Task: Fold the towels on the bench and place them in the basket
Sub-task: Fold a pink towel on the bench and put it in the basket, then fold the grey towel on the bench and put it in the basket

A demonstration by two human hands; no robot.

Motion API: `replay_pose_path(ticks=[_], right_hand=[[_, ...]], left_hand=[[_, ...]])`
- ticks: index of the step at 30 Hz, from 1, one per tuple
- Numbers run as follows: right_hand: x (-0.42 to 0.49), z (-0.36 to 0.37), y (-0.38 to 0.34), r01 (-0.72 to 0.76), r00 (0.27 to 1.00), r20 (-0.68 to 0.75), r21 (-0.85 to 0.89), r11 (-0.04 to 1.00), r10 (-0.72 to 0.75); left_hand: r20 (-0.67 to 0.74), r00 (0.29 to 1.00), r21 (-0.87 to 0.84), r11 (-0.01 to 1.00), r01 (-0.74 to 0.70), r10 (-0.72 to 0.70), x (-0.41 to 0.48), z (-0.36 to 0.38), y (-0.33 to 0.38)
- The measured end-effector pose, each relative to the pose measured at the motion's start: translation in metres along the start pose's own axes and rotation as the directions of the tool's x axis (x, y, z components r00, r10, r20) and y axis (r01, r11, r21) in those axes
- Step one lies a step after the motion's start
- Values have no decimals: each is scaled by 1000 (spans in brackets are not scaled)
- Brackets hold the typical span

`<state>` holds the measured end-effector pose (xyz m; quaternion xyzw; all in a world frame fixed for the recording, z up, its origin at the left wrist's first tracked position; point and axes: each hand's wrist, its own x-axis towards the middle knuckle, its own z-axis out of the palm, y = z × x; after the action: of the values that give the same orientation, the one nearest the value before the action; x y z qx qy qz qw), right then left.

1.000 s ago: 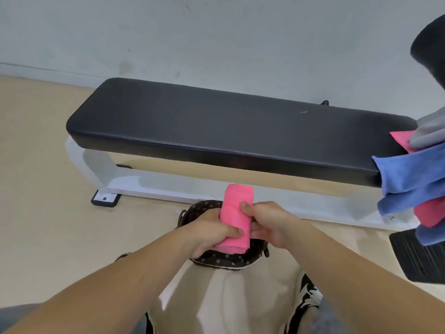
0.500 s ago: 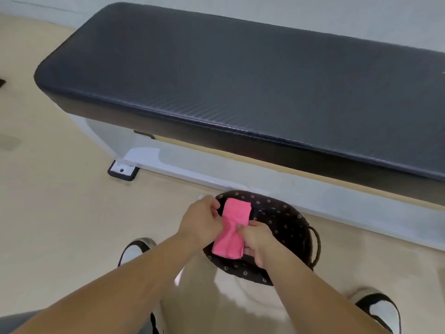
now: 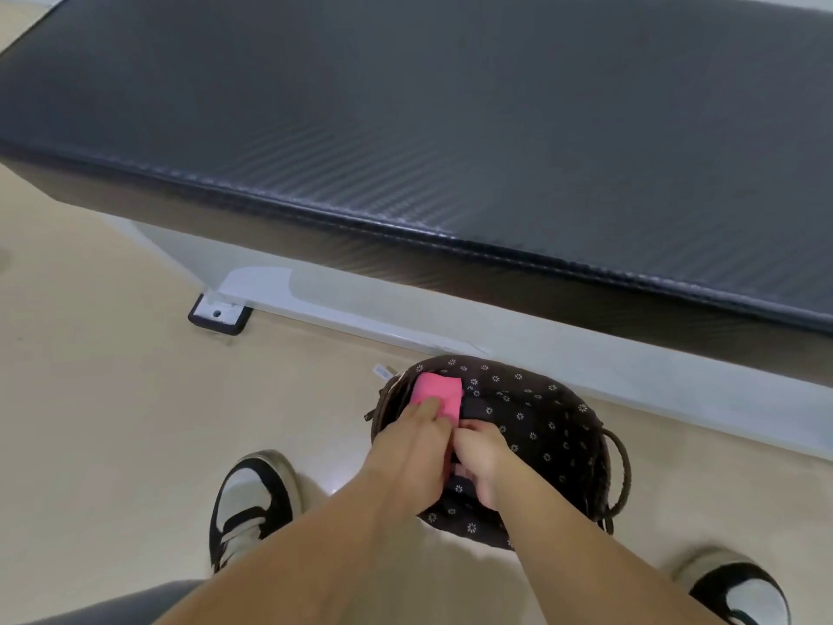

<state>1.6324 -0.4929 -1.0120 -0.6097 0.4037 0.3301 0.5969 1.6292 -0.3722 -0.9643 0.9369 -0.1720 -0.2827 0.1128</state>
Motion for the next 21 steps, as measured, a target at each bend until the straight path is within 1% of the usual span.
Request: replay_pose_path(ticks=[5,9,11,13,16,18,21], right_hand=[[1,0,2,9,1000,16,110,994,-11],[2,2,4,27,999,-32,93,995,-24],[3,3,7,48,998,-28,38,998,-47],[2,1,6,74,997,-28,-23,997,-75],[9,-7,9,101,991,-78,-55,993,-105],[14,-11,12,111,986,-119,-42,993,-116],[15,-19,14,79,988,-131,-43,996,-84]], left_hand=[[-59,998,28,999,15,-13,0,9,-3],[-100,995,116,993,-17,29,3,11,-1],[-65,998,156,988,-13,24,6,16,0],[0,1000,171,985,18,-18,10,22,1],[80,995,182,982,51,-67,18,29,4],[88,993,199,978,61,-80,24,34,3],[95,990,209,975,82,-104,30,44,1]])
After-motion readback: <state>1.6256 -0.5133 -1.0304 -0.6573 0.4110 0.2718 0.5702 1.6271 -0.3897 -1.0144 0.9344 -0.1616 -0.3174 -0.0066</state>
